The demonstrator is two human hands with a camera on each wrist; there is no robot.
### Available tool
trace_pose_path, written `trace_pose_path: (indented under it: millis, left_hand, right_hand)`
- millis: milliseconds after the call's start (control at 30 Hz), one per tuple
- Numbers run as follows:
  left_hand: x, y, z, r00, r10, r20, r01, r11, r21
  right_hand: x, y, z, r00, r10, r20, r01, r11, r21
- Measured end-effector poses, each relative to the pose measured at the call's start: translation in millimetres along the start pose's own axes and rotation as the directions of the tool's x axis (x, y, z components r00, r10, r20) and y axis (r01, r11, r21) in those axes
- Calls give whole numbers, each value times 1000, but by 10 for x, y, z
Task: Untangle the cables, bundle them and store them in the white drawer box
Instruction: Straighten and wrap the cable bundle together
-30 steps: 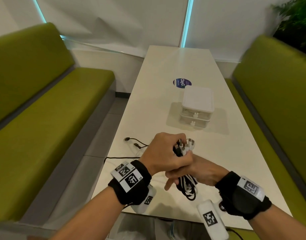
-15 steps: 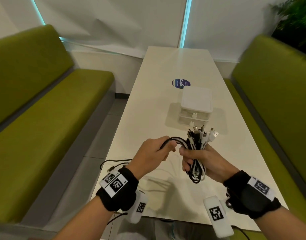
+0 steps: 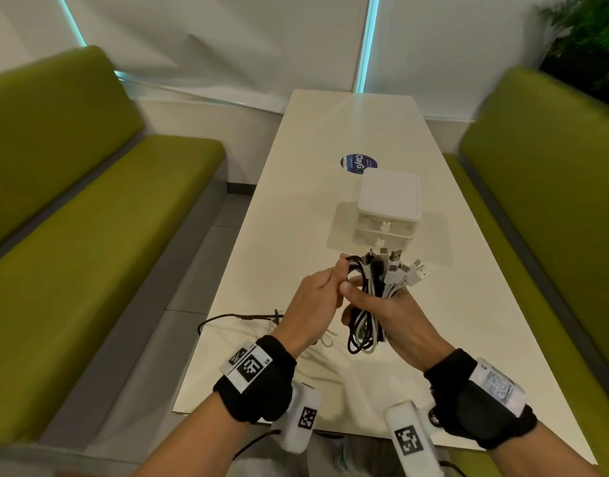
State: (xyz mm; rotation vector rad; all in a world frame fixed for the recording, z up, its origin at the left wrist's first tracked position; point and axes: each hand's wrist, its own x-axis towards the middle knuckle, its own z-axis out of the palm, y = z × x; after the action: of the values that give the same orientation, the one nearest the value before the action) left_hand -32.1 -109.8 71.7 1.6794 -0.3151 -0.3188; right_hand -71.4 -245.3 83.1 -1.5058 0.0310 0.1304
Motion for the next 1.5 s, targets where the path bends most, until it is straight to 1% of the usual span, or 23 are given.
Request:
trace_pose_path:
  millis: [67, 133, 233, 367, 433, 533, 567, 667, 700, 733, 800, 833, 867, 900, 967, 1000, 1100, 1167, 1200, 1267, 1367, 1433, 1500]
  left_hand:
    - [9, -6, 27, 1000, -5, 24, 5, 1000, 15]
    - [25, -35, 26, 1000, -3, 21, 3, 1000, 28]
    - [49, -79, 21, 999, 9, 46, -14, 993, 116]
    - [37, -126, 19, 995, 16, 102, -33, 986, 165]
    - [41, -130, 21, 994, 8, 112, -28, 984, 178]
    - [48, -67, 8, 993, 32, 112, -48, 989, 142]
    - [57, -31, -7, 991, 41, 130, -58, 989, 135]
    - [89, 87, -46, 978, -8, 210, -9, 997, 80]
    - [98, 94, -56, 974, 0, 225, -11, 999, 48]
    - [101, 82, -67, 975, -9, 223, 10, 1000, -2]
    - [122, 39, -90, 979, -96, 180, 122, 982, -142]
    - [122, 4, -101, 983, -107, 147, 131, 978, -165]
    - [108, -15, -102, 988, -103, 117, 118, 984, -132]
    - [95, -36, -97, 991, -82, 105, 87, 995, -46]
    - [33, -98, -78, 988, -51, 145, 28, 987, 156]
    - [-1, -132, -68, 984, -61, 168, 24, 977, 213]
    - [-71, -199, -84, 983, -61, 175, 24, 978, 206]
    - [-93, -188, -120, 979, -11, 204, -26, 984, 174]
    - [-102, -180, -138, 975, 3, 221, -37, 988, 152]
    - [-100, -146, -183, 968, 31, 251, -72, 985, 155]
    - [-58, -151, -281, 958, 36, 285, -115, 957, 268]
    - [-40, -180, -340, 947, -16, 322, -102, 933, 346]
    - [-25, -224, -398, 944, -72, 323, -69, 912, 404]
  right_hand:
    - [7, 6, 44, 1000, 2, 26, -3, 998, 57]
    - [27, -15, 69, 999, 2, 38, -4, 998, 63]
    - [38, -32, 42, 994, 41, 102, -53, 992, 114]
    - [14, -17, 17, 992, 66, 112, -78, 991, 112]
    - [5, -22, 27, 994, 60, 88, -71, 990, 118]
    - [47, -34, 77, 998, 62, 27, -65, 987, 150]
    - [75, -32, 98, 998, 62, -1, -61, 986, 157]
    - [121, -63, 184, 995, 80, -55, -67, 977, 201]
    - [132, -59, 198, 995, 82, -64, -68, 976, 207]
    - [139, -50, 204, 994, 84, -68, -68, 976, 205]
    - [141, -35, 200, 993, 86, -80, -67, 975, 213]
    - [136, -30, 191, 991, 94, -97, -69, 968, 240]
    - [128, -29, 181, 989, 102, -109, -70, 961, 267]
    - [124, -28, 170, 988, 102, -120, -65, 958, 279]
    - [107, -49, 161, 987, 83, -138, -45, 965, 256]
    - [101, -61, 158, 987, 68, -147, -30, 969, 245]
    - [91, -92, 153, 987, 64, -146, -18, 956, 294]
    - [83, -108, 144, 990, 85, -110, -36, 922, 386]
    - [72, -129, 151, 992, 86, -92, -41, 912, 409]
    - [54, -149, 160, 992, 64, -107, -14, 908, 419]
    - [61, -175, 150, 992, 22, -126, 44, 865, 500]
    - [72, -213, 137, 995, 24, -95, 33, 832, 554]
    - [86, -257, 101, 996, 15, -82, 36, 814, 580]
